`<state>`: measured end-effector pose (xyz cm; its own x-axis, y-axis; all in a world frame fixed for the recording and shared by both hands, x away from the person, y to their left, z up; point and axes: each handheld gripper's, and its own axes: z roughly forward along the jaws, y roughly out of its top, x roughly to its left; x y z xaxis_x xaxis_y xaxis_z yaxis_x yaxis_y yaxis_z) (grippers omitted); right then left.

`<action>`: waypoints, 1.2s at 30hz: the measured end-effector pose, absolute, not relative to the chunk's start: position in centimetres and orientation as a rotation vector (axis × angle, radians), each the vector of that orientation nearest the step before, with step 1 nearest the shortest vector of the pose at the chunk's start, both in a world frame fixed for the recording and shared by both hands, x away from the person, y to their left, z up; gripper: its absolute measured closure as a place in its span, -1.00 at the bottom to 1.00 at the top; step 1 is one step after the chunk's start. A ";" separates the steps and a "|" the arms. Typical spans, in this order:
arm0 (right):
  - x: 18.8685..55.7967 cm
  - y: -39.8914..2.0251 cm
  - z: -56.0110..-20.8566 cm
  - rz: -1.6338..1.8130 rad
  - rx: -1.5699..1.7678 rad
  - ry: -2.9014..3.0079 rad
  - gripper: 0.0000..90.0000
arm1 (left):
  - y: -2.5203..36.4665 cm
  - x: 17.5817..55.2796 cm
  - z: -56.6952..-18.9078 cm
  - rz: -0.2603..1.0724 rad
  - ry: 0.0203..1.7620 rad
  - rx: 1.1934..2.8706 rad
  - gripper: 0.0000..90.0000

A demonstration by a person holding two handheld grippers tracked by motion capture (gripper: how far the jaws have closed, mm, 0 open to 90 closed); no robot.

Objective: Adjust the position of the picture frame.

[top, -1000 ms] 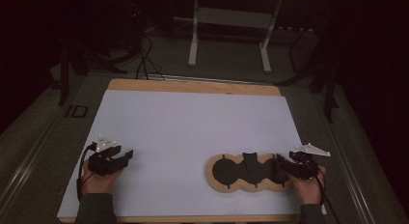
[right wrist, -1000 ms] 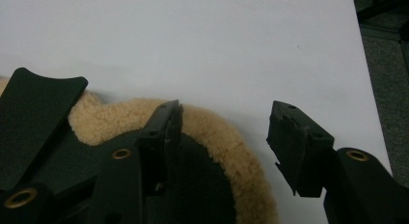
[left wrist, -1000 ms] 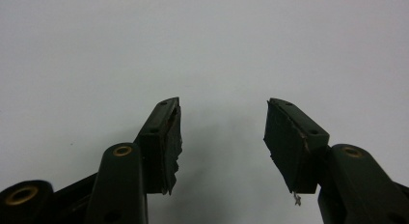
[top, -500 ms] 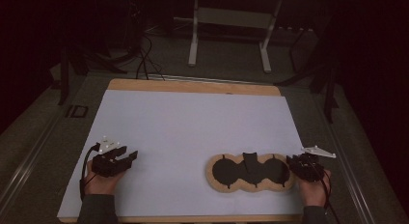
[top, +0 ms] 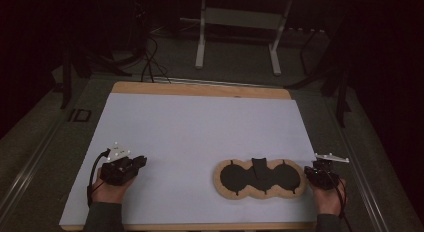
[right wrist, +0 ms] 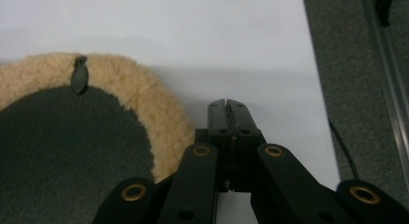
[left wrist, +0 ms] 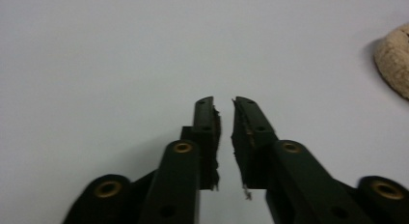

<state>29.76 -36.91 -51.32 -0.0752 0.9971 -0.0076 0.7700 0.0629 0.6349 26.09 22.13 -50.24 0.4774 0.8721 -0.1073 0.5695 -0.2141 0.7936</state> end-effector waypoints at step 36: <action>30.1 -35.6 -52.0 0.785 1.839 1.993 1.00 | 14.8 25.0 -50.8 0.349 0.941 2.105 1.00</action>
